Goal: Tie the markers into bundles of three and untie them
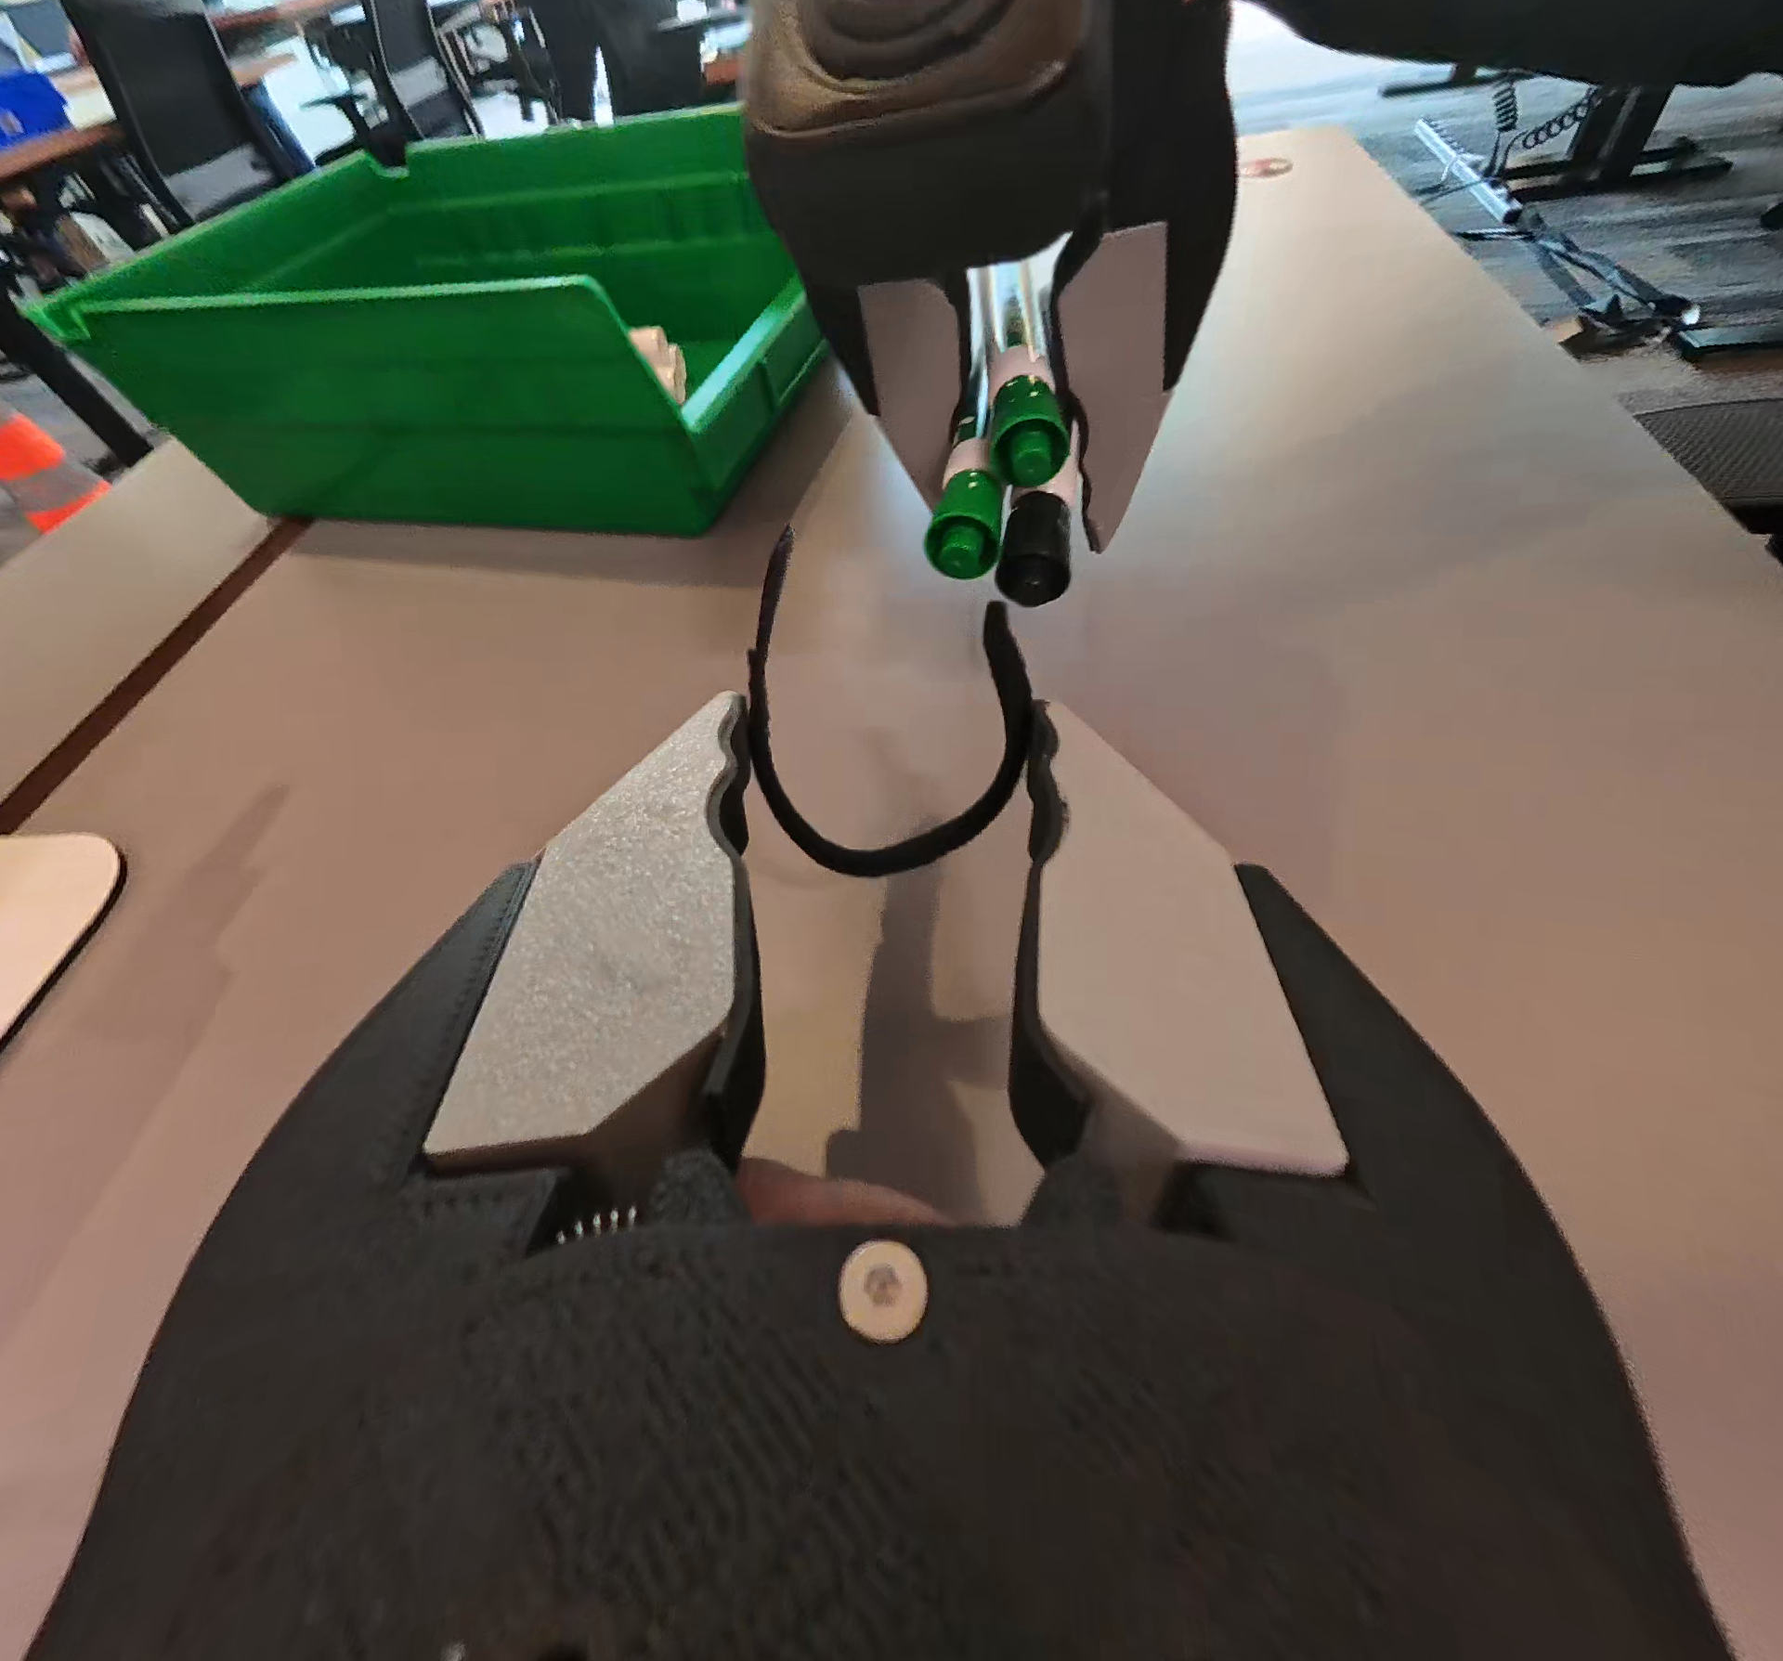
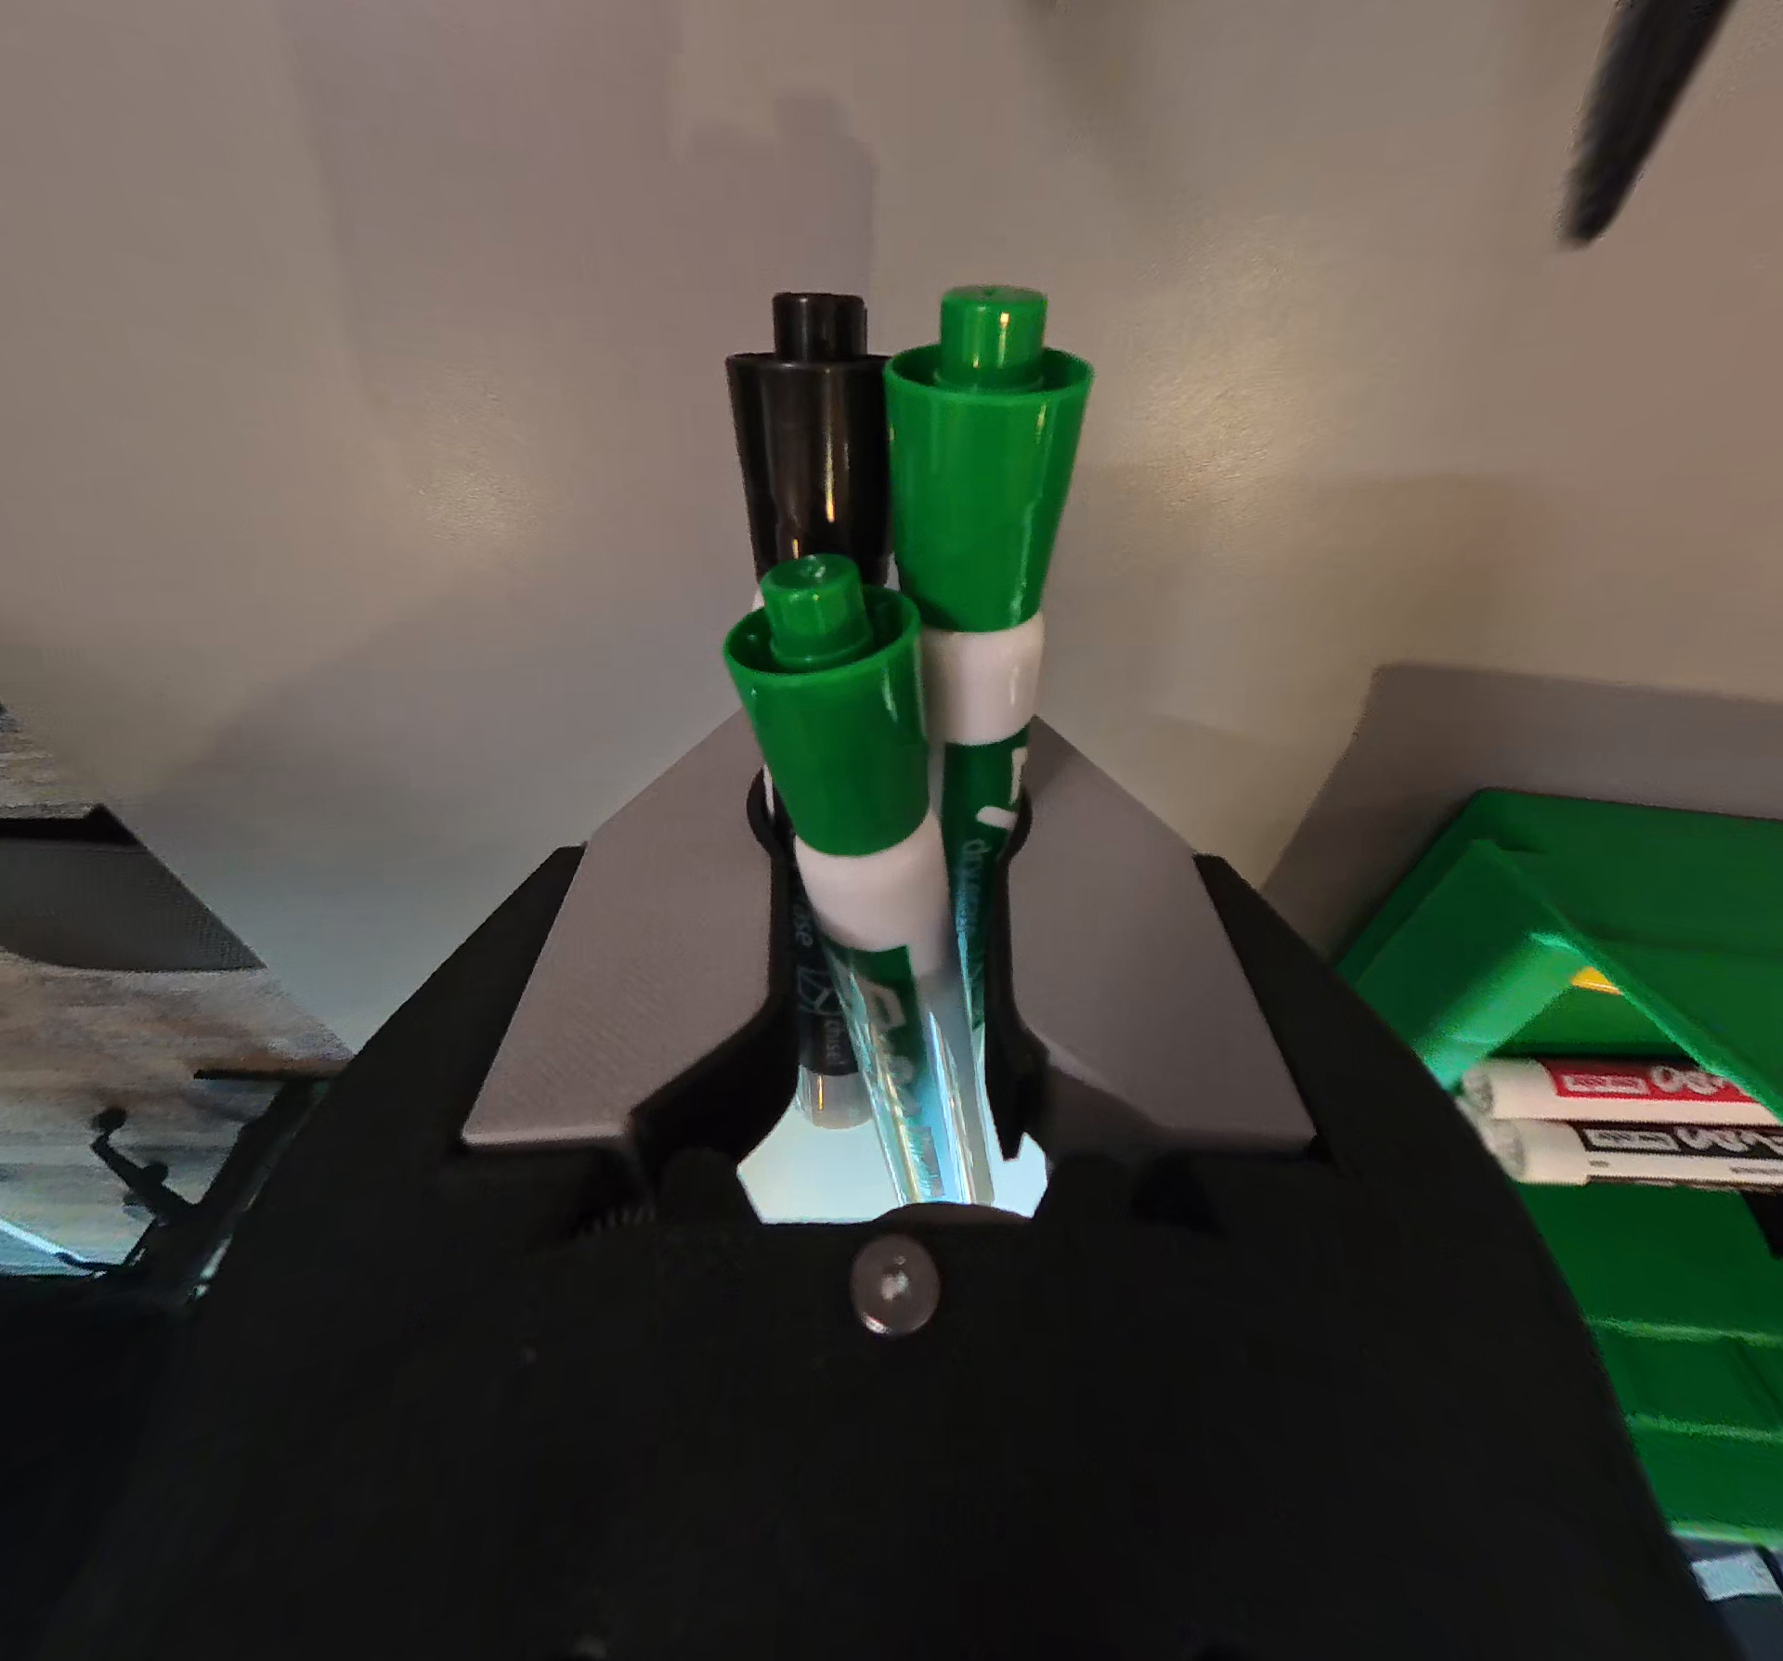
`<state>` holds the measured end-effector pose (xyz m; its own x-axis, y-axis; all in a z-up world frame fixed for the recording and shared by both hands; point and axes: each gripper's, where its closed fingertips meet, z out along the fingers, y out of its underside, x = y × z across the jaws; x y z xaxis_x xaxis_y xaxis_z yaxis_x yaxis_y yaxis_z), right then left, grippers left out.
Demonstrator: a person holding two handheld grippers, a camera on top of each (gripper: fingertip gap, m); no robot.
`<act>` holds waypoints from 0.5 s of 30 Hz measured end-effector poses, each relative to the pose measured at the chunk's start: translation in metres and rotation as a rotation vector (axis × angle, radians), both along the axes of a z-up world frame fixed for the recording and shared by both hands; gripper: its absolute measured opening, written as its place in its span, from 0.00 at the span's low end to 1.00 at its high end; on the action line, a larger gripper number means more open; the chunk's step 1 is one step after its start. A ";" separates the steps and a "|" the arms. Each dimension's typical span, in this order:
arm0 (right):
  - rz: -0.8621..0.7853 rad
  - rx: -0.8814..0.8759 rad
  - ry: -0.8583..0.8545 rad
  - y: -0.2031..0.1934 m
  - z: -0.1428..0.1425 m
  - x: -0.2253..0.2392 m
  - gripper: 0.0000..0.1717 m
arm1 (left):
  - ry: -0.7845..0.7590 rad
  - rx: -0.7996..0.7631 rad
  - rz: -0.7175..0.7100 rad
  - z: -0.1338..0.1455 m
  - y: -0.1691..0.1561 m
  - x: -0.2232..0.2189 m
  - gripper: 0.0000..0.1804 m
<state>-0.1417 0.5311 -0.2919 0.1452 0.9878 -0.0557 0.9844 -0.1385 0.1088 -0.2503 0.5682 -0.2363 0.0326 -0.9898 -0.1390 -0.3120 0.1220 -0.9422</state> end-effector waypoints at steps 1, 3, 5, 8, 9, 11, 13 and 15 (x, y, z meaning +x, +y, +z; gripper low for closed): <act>0.005 0.006 0.001 0.001 0.004 -0.002 0.22 | -0.016 0.015 -0.004 0.002 -0.002 0.003 0.31; 0.011 0.011 0.009 0.002 0.013 -0.005 0.22 | -0.059 0.033 -0.025 0.009 -0.009 0.007 0.31; 0.016 0.019 0.020 0.003 0.021 -0.009 0.21 | -0.093 0.045 -0.023 0.014 -0.012 0.010 0.31; 0.028 0.024 0.040 0.002 0.032 -0.015 0.21 | -0.127 0.049 -0.020 0.018 -0.015 0.014 0.31; 0.032 0.023 0.045 0.001 0.035 -0.016 0.22 | -0.135 0.049 -0.016 0.019 -0.015 0.015 0.31; 0.041 0.032 0.051 0.001 0.040 -0.020 0.21 | -0.147 0.049 -0.020 0.021 -0.017 0.017 0.31; 0.044 0.035 0.052 0.000 0.043 -0.022 0.21 | -0.185 0.048 -0.018 0.027 -0.019 0.019 0.31; 0.048 0.034 0.052 -0.001 0.046 -0.024 0.21 | -0.239 0.040 -0.023 0.034 -0.022 0.021 0.31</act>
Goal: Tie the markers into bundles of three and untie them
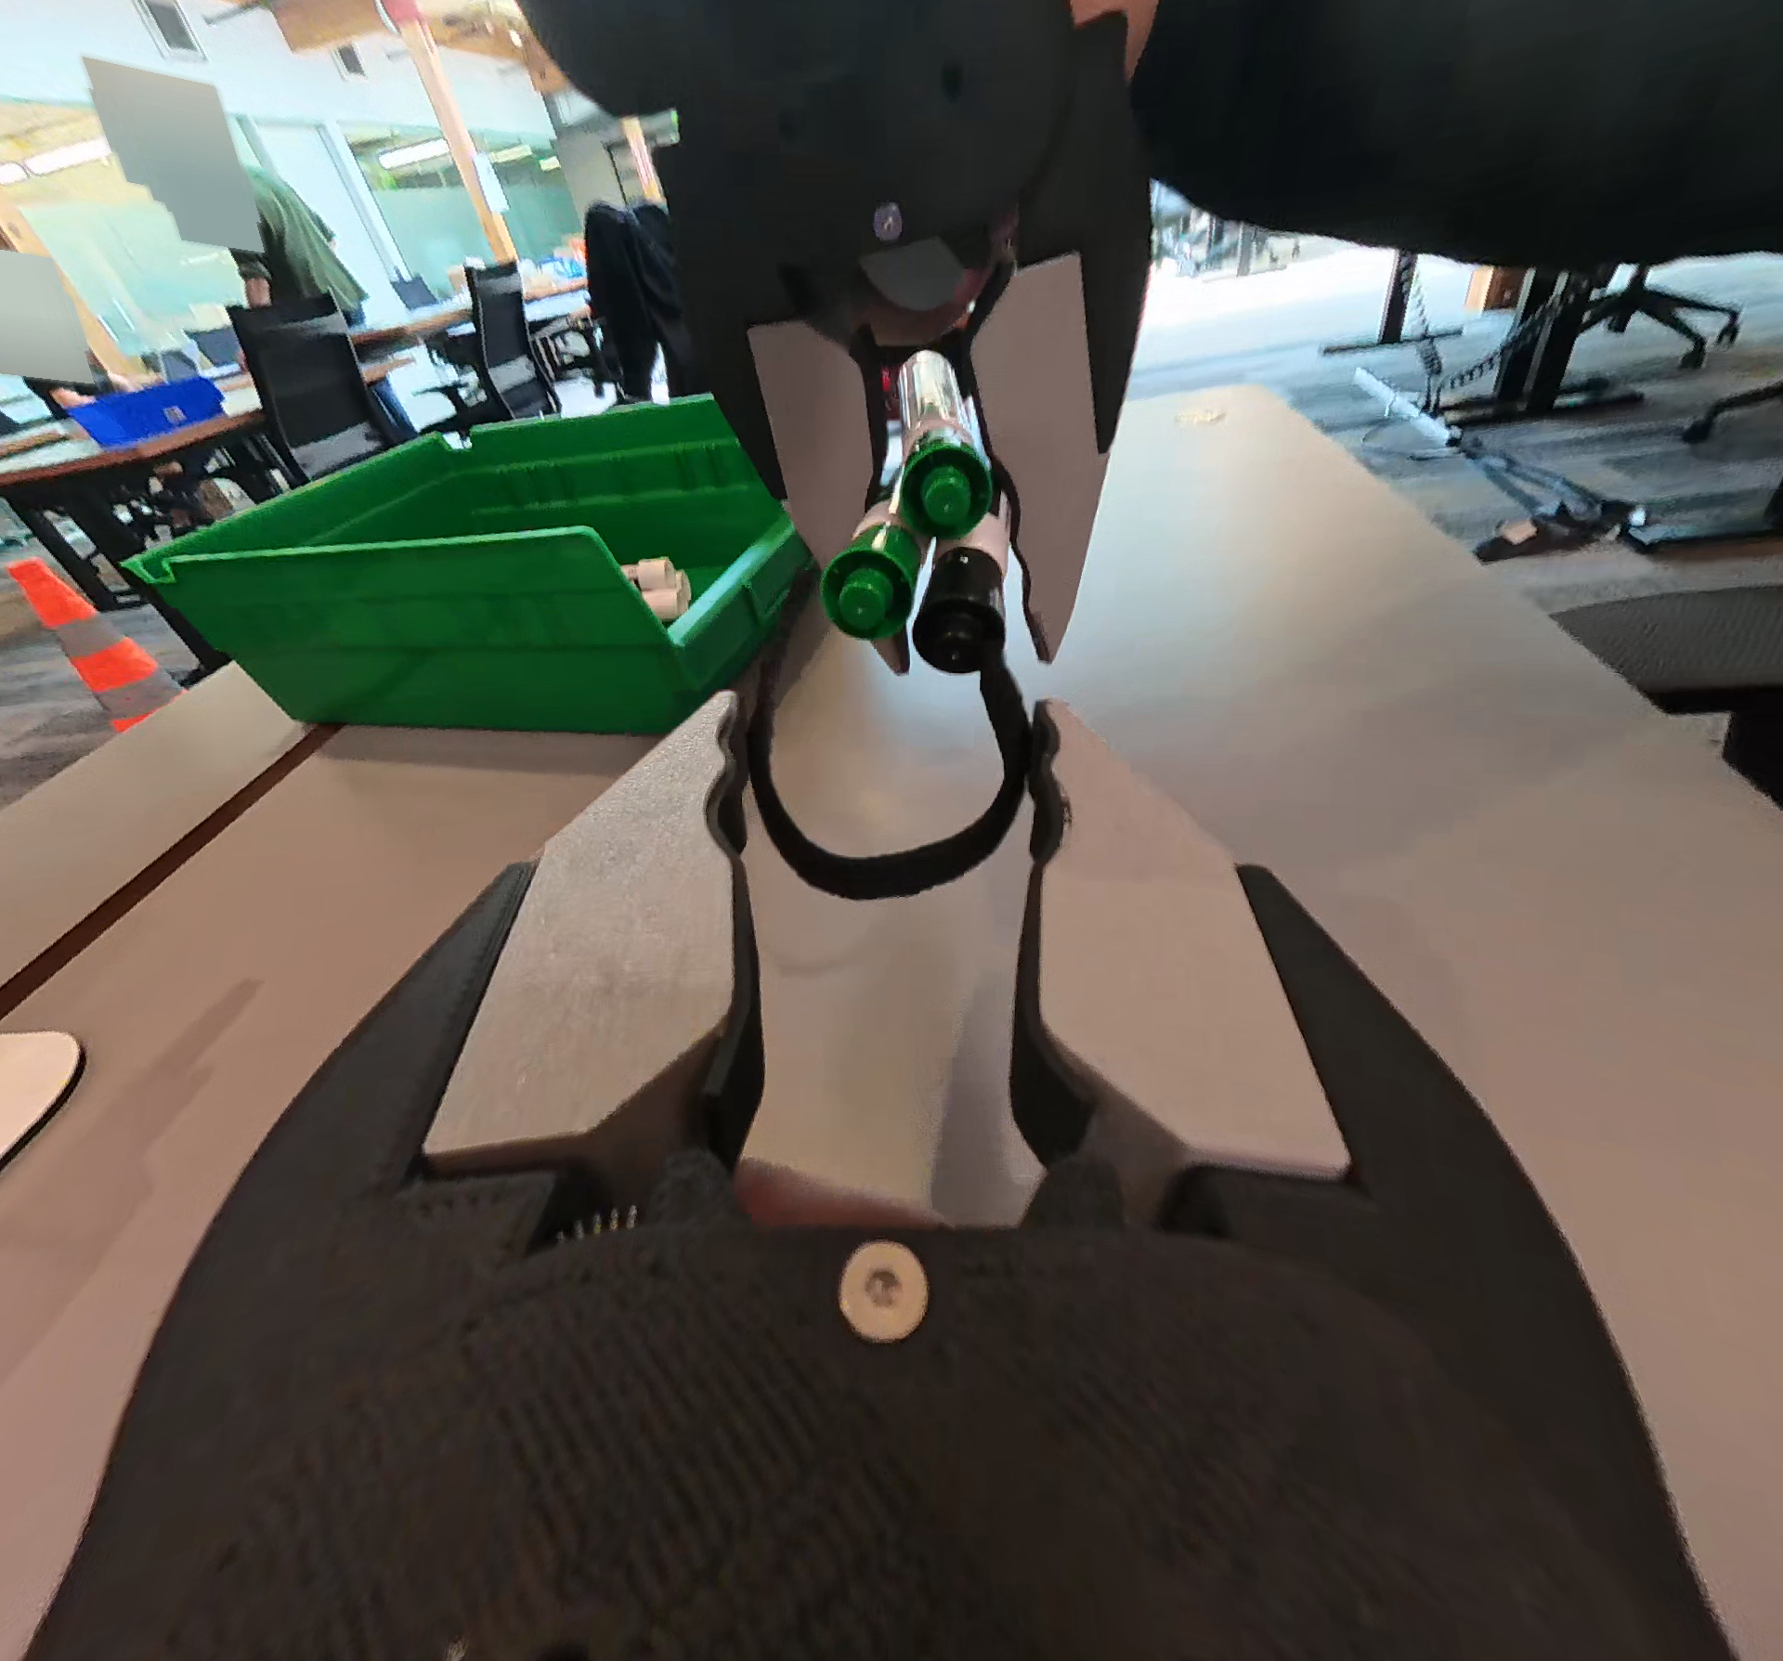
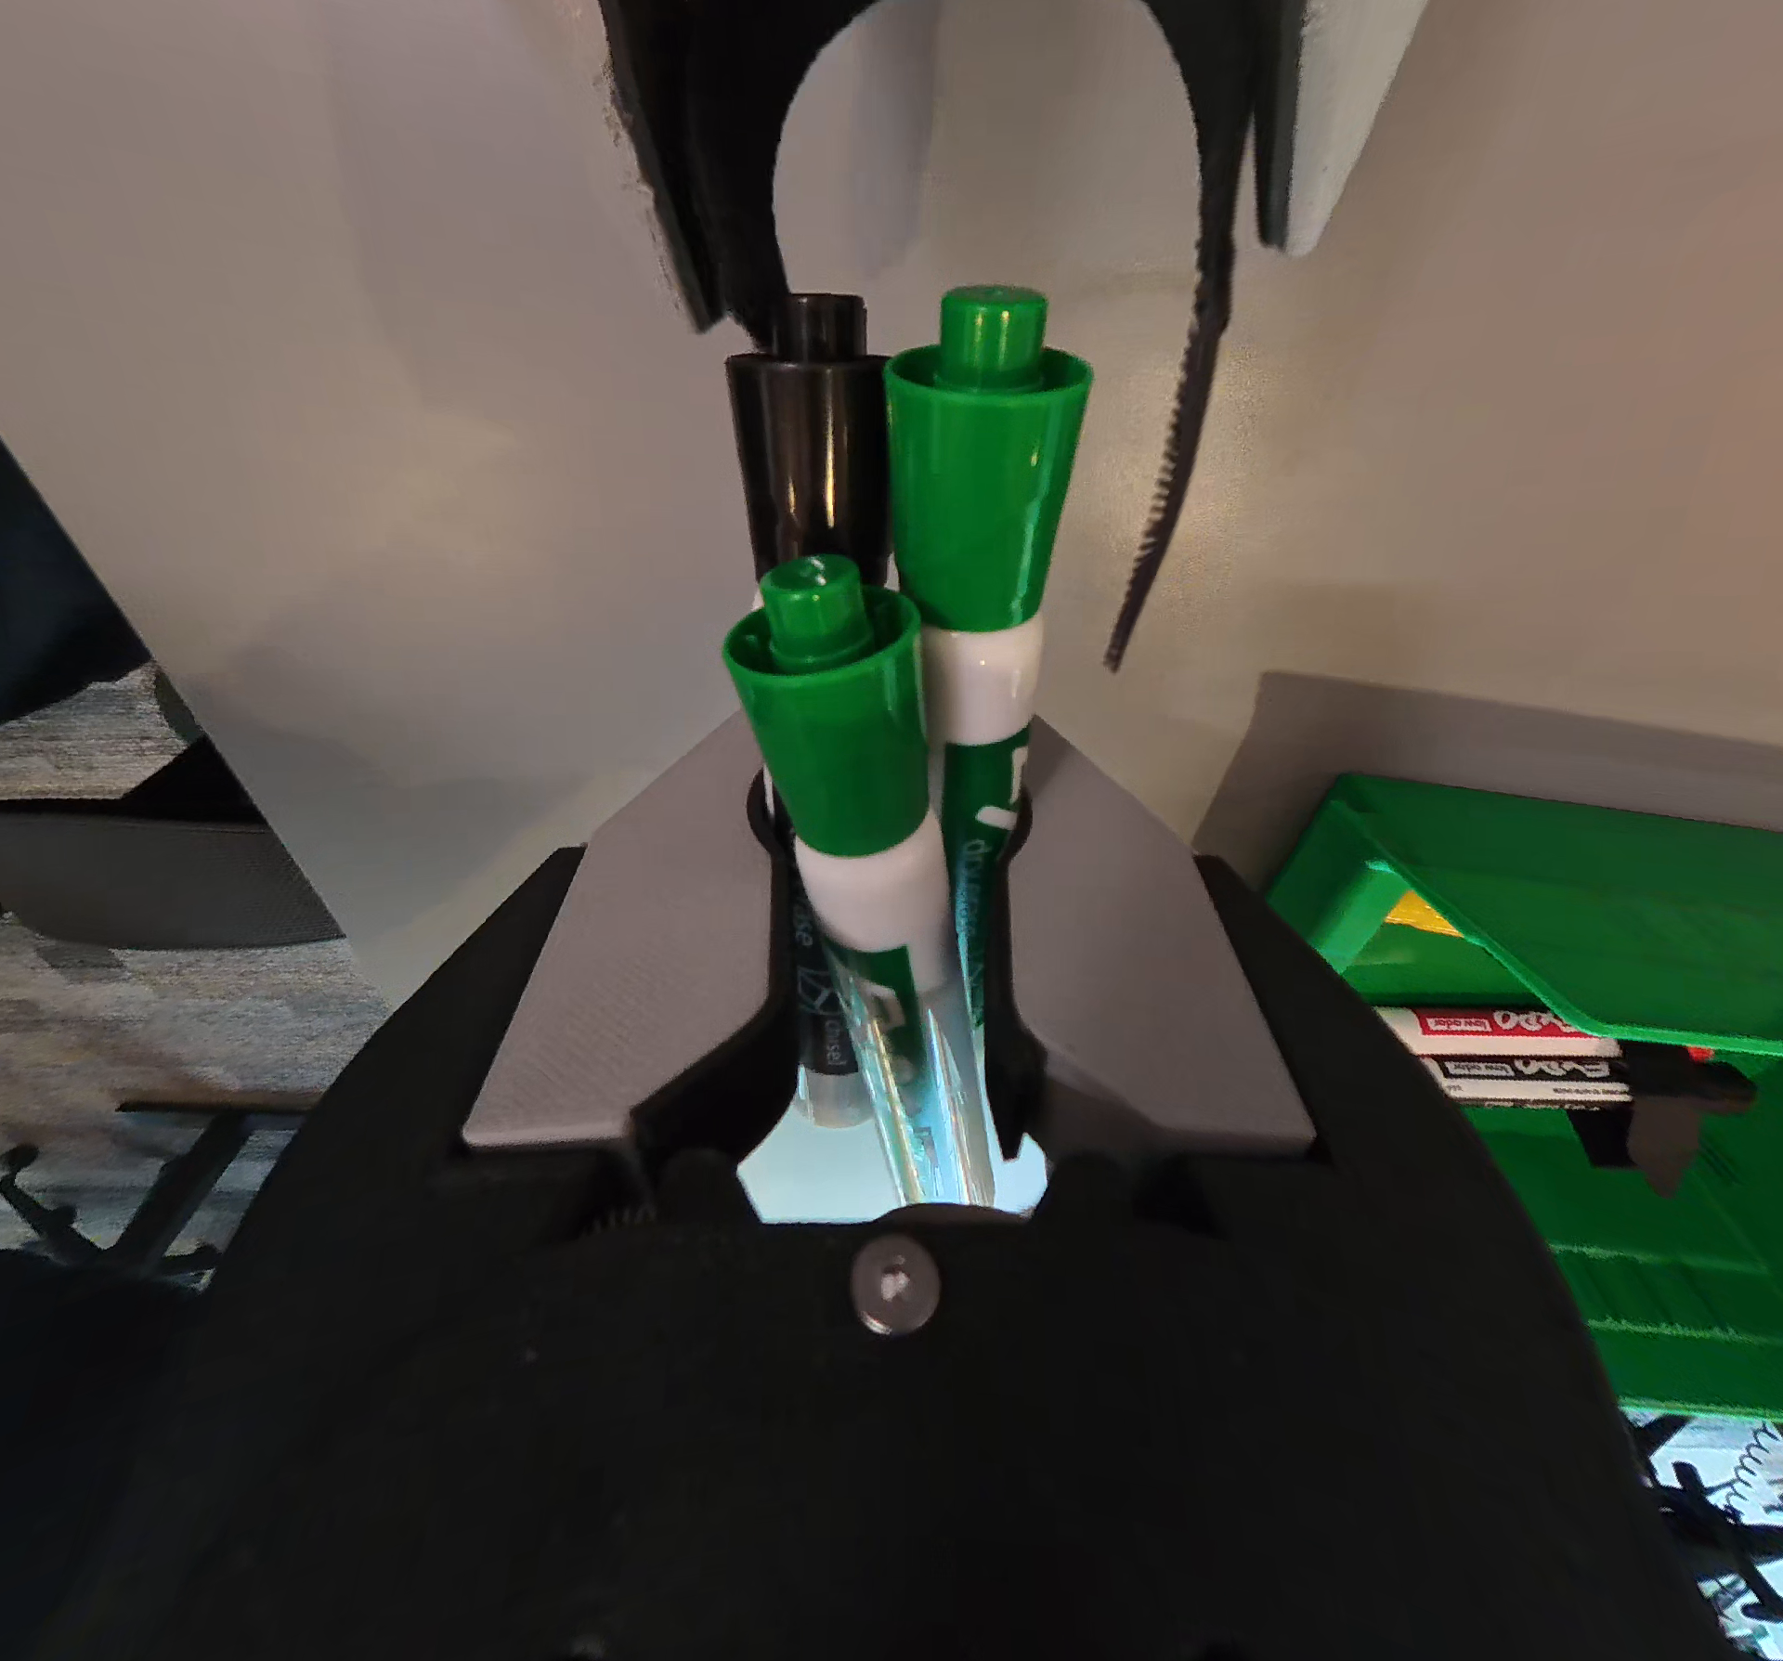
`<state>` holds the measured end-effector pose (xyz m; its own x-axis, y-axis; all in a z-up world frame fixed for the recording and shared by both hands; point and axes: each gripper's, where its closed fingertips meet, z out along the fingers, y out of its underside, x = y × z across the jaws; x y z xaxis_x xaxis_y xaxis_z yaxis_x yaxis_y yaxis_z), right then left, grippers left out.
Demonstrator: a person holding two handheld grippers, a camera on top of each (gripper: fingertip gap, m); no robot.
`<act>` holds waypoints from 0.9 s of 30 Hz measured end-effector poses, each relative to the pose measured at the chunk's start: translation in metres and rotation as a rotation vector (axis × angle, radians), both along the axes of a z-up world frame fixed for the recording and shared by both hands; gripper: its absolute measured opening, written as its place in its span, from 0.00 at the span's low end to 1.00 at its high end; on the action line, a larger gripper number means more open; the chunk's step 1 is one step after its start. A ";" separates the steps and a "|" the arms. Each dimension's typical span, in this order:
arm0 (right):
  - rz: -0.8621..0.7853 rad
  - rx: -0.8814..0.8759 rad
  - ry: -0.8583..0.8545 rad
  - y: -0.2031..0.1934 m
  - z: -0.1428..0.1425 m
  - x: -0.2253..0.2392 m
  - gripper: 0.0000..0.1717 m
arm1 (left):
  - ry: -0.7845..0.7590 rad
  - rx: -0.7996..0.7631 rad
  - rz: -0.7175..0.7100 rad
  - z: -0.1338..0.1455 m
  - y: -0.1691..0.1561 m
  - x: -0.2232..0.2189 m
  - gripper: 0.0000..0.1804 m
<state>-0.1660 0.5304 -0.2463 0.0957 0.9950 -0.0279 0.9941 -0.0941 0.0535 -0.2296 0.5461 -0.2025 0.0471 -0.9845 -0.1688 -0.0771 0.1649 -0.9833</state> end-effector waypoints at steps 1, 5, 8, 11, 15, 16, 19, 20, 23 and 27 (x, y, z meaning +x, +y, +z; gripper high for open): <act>0.003 -0.001 0.000 -0.001 0.001 -0.001 0.21 | -0.028 -0.004 0.003 0.004 0.000 0.001 0.31; 0.009 0.010 0.007 0.000 0.006 -0.005 0.21 | -0.095 -0.016 -0.002 0.012 -0.004 0.003 0.28; 0.009 0.012 0.007 -0.001 0.009 -0.006 0.21 | -0.086 -0.001 -0.003 0.011 -0.006 0.004 0.27; 0.000 0.015 -0.015 -0.001 0.007 -0.001 0.21 | 0.033 0.026 -0.024 -0.004 -0.009 0.003 0.31; -0.025 -0.003 -0.054 -0.003 -0.007 0.016 0.21 | 0.353 0.064 0.006 -0.049 -0.001 -0.009 0.43; -0.032 -0.011 -0.053 -0.004 -0.010 0.019 0.21 | 0.418 0.067 0.018 -0.058 0.002 -0.015 0.45; -0.054 -0.023 -0.054 -0.006 -0.020 0.030 0.21 | 0.526 0.023 0.058 -0.071 0.012 -0.028 0.49; -0.059 -0.027 -0.055 -0.007 -0.022 0.033 0.21 | 0.538 0.010 0.107 -0.072 0.022 -0.031 0.49; -0.071 -0.033 -0.058 -0.009 -0.030 0.042 0.21 | 0.644 -0.104 0.225 -0.089 0.041 -0.041 0.48; -0.080 -0.042 -0.050 -0.012 -0.036 0.048 0.21 | 0.712 -0.230 0.336 -0.098 0.050 -0.045 0.49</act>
